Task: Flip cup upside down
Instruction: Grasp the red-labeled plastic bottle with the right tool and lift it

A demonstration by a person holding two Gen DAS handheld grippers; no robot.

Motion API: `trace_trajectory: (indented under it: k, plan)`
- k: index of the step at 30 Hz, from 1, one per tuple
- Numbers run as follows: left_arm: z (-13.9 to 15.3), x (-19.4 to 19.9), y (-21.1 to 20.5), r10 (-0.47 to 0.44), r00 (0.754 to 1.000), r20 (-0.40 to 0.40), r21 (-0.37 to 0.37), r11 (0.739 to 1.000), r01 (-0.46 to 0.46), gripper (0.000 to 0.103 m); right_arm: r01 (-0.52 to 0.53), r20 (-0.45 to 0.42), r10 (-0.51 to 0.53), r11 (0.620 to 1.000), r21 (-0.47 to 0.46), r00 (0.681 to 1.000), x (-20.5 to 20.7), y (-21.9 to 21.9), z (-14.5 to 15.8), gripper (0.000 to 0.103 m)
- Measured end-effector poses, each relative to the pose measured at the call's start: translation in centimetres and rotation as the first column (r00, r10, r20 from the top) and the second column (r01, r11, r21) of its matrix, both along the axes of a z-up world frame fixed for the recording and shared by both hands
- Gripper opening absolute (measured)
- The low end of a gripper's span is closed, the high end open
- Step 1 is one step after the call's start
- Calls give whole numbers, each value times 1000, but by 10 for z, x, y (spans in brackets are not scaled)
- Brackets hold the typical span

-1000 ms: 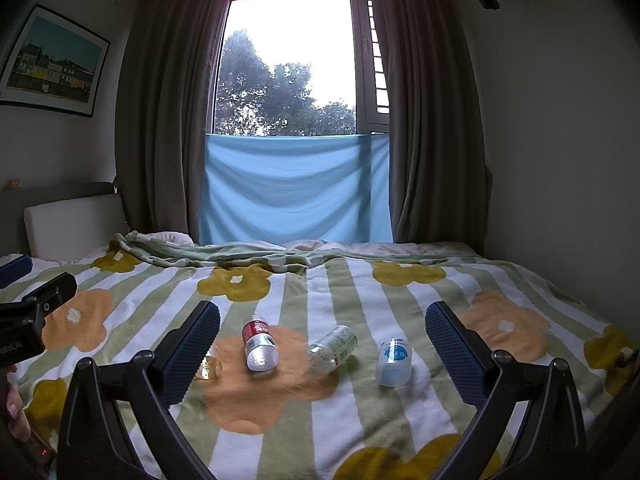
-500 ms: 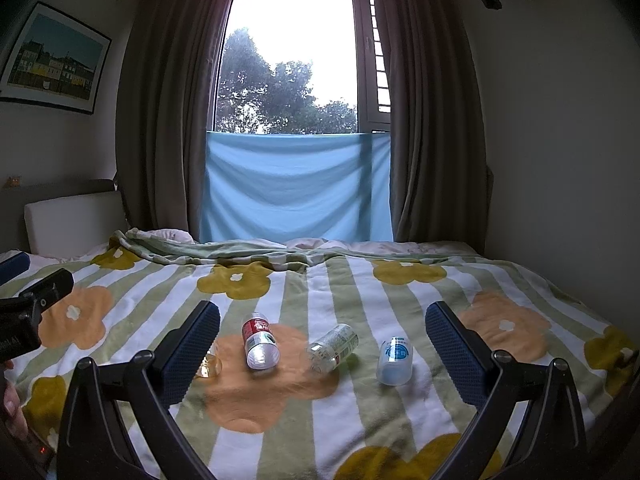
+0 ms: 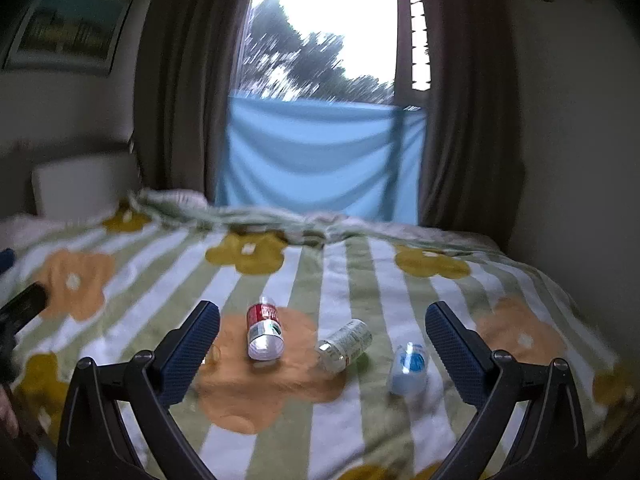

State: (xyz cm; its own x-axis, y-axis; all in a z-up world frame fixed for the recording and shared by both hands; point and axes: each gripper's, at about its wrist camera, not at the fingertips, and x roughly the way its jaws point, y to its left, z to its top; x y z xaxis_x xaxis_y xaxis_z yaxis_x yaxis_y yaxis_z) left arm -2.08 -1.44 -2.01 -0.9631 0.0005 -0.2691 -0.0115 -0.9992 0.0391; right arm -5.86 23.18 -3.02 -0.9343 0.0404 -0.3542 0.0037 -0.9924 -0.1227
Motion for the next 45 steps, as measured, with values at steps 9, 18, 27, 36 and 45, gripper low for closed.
trace_trajectory:
  k: [9,18,27,36,45]
  plan:
    - [-22,-23,-12,33,996,88,-4,999,-33,103,-183,389,156,983,32,908,-172,-26,-45,103]
    - [-41,-47,-30,73,986,151,-3,997,-73,103,-200,673,136,980,19,727,-291,-55,-129,99]
    - [-58,-63,-49,93,975,204,25,995,-100,103,-175,798,106,985,-1,593,-325,-68,-181,82]
    - [-61,-65,-52,85,975,206,37,995,-95,103,-125,817,119,990,-58,565,-321,-54,-188,55]
    - [-51,-51,-51,75,979,188,33,996,-83,103,-92,770,191,981,-171,608,-287,-28,-140,55]
